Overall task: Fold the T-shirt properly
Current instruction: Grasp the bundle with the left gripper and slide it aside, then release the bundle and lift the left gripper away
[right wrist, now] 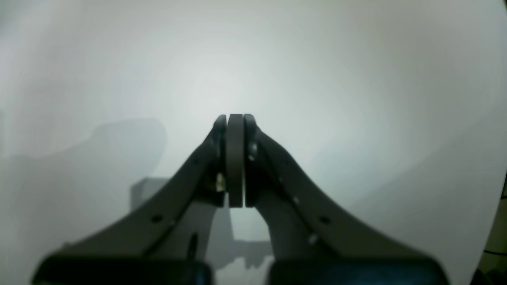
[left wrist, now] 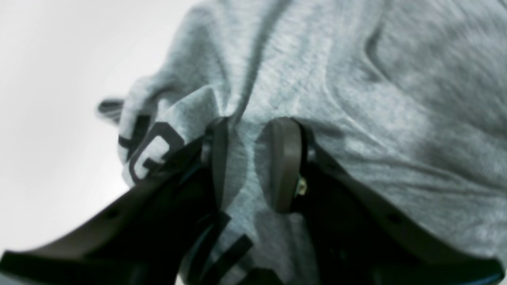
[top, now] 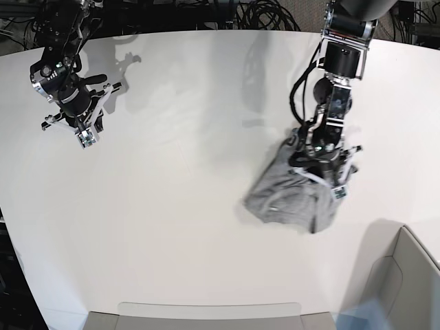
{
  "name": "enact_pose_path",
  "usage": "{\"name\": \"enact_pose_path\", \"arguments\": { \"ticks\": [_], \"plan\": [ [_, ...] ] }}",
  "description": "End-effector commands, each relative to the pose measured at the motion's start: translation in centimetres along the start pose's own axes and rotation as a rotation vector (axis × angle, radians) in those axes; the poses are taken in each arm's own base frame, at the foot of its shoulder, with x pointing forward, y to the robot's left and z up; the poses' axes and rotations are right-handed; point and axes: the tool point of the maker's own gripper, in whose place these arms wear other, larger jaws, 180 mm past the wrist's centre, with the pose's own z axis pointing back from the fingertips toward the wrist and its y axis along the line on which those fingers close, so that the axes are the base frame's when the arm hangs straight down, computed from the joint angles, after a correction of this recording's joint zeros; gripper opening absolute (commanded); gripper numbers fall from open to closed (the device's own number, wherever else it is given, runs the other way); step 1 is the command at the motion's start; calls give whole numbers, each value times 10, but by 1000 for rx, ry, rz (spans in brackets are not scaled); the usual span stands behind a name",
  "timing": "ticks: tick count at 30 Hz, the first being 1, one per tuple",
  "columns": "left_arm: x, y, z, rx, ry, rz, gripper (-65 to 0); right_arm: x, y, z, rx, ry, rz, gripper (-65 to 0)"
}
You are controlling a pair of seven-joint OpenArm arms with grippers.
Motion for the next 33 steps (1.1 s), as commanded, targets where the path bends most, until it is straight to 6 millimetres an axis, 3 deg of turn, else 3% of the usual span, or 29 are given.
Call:
{"name": "enact_pose_path", "arguments": {
  "ticks": [1, 3, 5, 11, 14, 21, 28, 33],
  "plan": [
    [-41, 29, -3, 77, 170, 73, -556, 12, -5, 3, -11, -43, 11, -650],
    [-39, 56, -6, 135, 183, 172, -556, 18, -3, 2, -3, -57, 22, -650],
    [-37, 67, -7, 152, 183, 211, -556, 21, 0, 0, 8, -58, 40, -650],
    [-34, 70, -7, 159, 176, 229, -556, 33, 10, -2, 34, -80, 77, -650],
    [-17, 65, -1, 136, 132, 244, -556, 35, 9, -3, 32, -84, 77, -650],
    [61, 42, 47, -3, -112, 288, -555, 46, 10, -4, 41, -103, 117, -650],
    [113, 30, 92, -97, -291, 323, -555, 53, 8, -5, 37, -117, 121, -650],
    [118, 29, 132, -158, -370, 320, -555, 54, 7, -5, 35, -121, 121, -650]
  ]
}}
